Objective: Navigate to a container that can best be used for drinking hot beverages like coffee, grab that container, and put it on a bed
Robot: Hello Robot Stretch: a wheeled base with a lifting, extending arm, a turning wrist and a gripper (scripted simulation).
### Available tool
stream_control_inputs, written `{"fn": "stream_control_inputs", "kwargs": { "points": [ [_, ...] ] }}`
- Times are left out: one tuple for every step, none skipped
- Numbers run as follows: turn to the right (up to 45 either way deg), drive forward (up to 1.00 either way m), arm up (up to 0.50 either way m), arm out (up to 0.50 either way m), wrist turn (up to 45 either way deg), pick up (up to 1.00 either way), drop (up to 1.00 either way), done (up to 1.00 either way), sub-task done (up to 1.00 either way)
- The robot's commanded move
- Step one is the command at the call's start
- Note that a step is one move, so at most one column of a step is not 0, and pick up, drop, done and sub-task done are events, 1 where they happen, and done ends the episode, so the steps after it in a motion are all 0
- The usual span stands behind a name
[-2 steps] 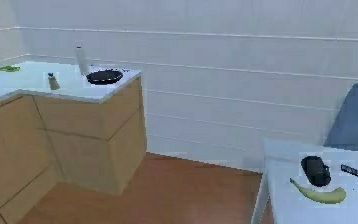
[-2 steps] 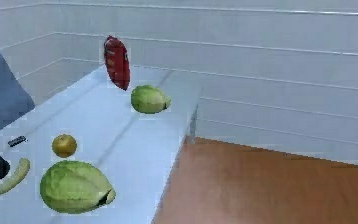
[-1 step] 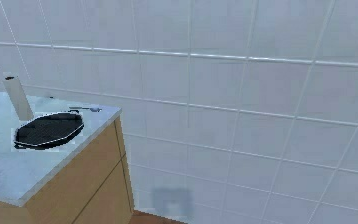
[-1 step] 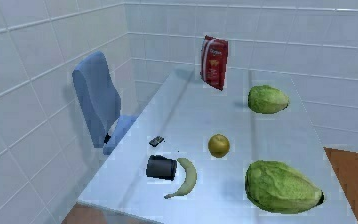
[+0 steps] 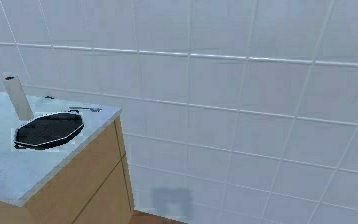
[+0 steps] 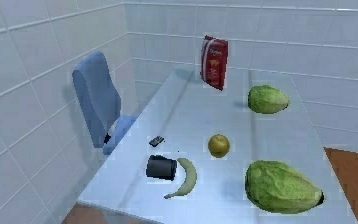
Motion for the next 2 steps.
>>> {"fn": "stream_control_inputs", "kwargs": {
  "points": [
    [0.0, 0.00, 0.38, 0.00, 0.0, 0.00, 0.00, 0.00, 0.00],
    [0.0, 0.00, 0.00, 0.22, 0.0, 0.00, 0.00, 0.00, 0.00]
  ]
}}
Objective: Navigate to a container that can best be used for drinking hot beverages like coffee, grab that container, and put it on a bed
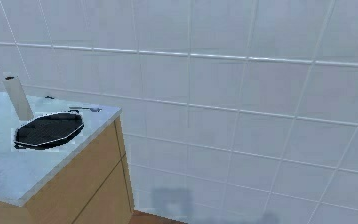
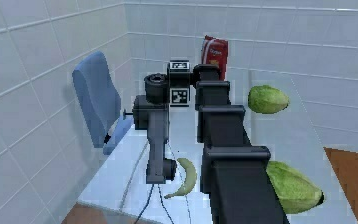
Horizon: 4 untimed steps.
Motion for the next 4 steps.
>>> {"fn": "stream_control_inputs", "kwargs": {
  "points": [
    [0.0, 0.00, 0.00, 0.00, 45.0, 0.00, 0.00, 0.00, 0.00],
    [0.0, 0.00, 0.00, 0.00, 45.0, 0.00, 0.00, 0.00, 0.00],
    [0.0, 0.00, 0.00, 0.00, 45.0, 0.00, 0.00, 0.00, 0.00],
    [0.0, 0.00, 0.00, 0.00, 45.0, 0.00, 0.00, 0.00, 0.00]
  ]
}}
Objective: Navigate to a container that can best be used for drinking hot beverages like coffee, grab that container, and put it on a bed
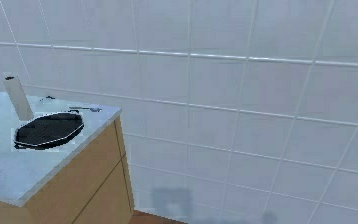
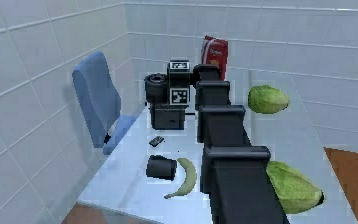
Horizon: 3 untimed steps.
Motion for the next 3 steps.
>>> {"fn": "stream_control_inputs", "kwargs": {
  "points": [
    [0.0, 0.00, -0.30, 0.00, 0.0, 0.00, 0.00, 0.00, 0.00],
    [0.0, 0.00, 0.00, 0.00, 0.0, 1.00, 0.00, 0.00, 0.00],
    [0.0, 0.00, 0.10, 0.00, 0.0, 0.00, 0.00, 0.00, 0.00]
  ]
}}
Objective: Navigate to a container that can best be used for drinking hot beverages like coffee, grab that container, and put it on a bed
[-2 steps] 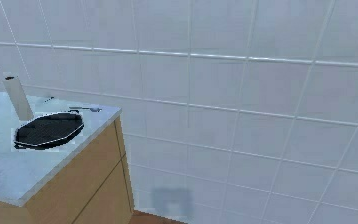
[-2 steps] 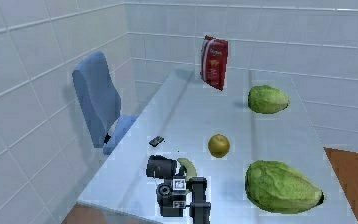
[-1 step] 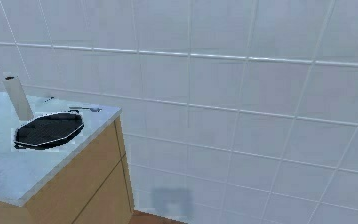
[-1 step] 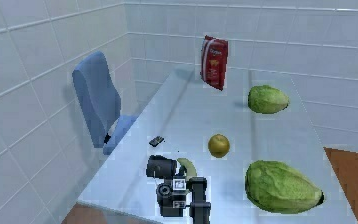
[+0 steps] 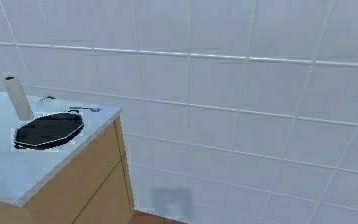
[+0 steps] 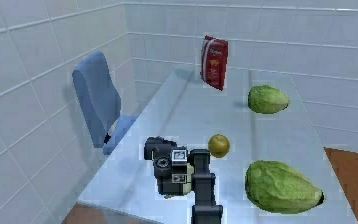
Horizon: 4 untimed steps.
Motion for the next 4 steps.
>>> {"fn": "stream_control_inputs", "kwargs": {
  "points": [
    [0.0, 0.00, 0.20, 0.00, 0.0, 0.00, 0.00, 0.00, 0.00],
    [0.0, 0.00, 0.00, 0.00, -45.0, 0.00, 0.00, 0.00, 0.00],
    [0.0, 0.00, 0.00, 0.00, -45.0, 0.00, 0.00, 0.00, 0.00],
    [0.0, 0.00, 0.00, 0.00, -39.0, 0.00, 0.00, 0.00, 0.00]
  ]
}}
